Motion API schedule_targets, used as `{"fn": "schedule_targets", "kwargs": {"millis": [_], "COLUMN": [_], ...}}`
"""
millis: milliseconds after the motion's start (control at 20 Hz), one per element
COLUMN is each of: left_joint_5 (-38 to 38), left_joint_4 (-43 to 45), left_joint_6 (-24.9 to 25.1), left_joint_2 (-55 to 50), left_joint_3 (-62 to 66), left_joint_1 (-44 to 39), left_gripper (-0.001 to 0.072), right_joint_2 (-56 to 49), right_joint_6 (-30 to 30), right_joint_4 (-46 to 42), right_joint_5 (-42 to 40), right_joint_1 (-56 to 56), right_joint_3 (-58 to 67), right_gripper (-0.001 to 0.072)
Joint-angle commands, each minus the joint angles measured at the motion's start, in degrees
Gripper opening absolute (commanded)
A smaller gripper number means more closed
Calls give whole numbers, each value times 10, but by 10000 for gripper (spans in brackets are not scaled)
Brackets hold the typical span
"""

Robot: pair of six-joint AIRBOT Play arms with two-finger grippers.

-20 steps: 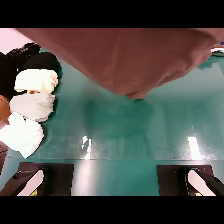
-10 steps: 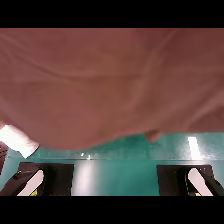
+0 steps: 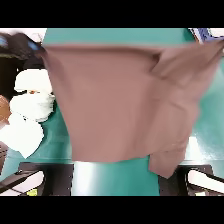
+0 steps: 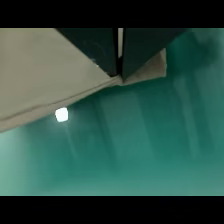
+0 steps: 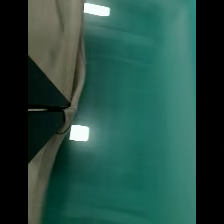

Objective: Fold the shirts.

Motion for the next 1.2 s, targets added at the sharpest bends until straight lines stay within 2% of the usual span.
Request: {"fn": "schedule_targets", "kwargs": {"millis": [0,100,200,300,400,600,750,950,1150], "left_joint_5": [59,156,236,295,328,256,208,212,203], "left_joint_4": [51,50,47,48,49,55,63,64,64], "left_joint_6": [4,6,35,62,65,98,109,109,108], "left_joint_2": [-111,-154,-172,-175,-175,-175,-175,-175,-175], "left_joint_3": [-44,-44,-43,-42,-42,-44,-76,-158,-204], "left_joint_1": [-30,-30,-30,-30,-30,-30,-30,-30,-30], "left_gripper": [26,26,26,26,27,25,26,27,28], "right_joint_2": [-115,-176,-220,-250,-268,-259,-230,-205,-205], "right_joint_6": [6,6,6,6,6,5,7,7,10], "right_joint_4": [-93,-99,-100,-101,-101,-169,-239,-238,-235], "right_joint_5": [-22,-76,-126,-161,-167,-111,-89,-116,-124], "right_joint_1": [76,90,98,99,99,103,117,133,157], "right_joint_3": [-47,-19,31,81,125,119,26,-87,-134], "right_gripper": [11,11,10,11,10,10,10,11,13]}}
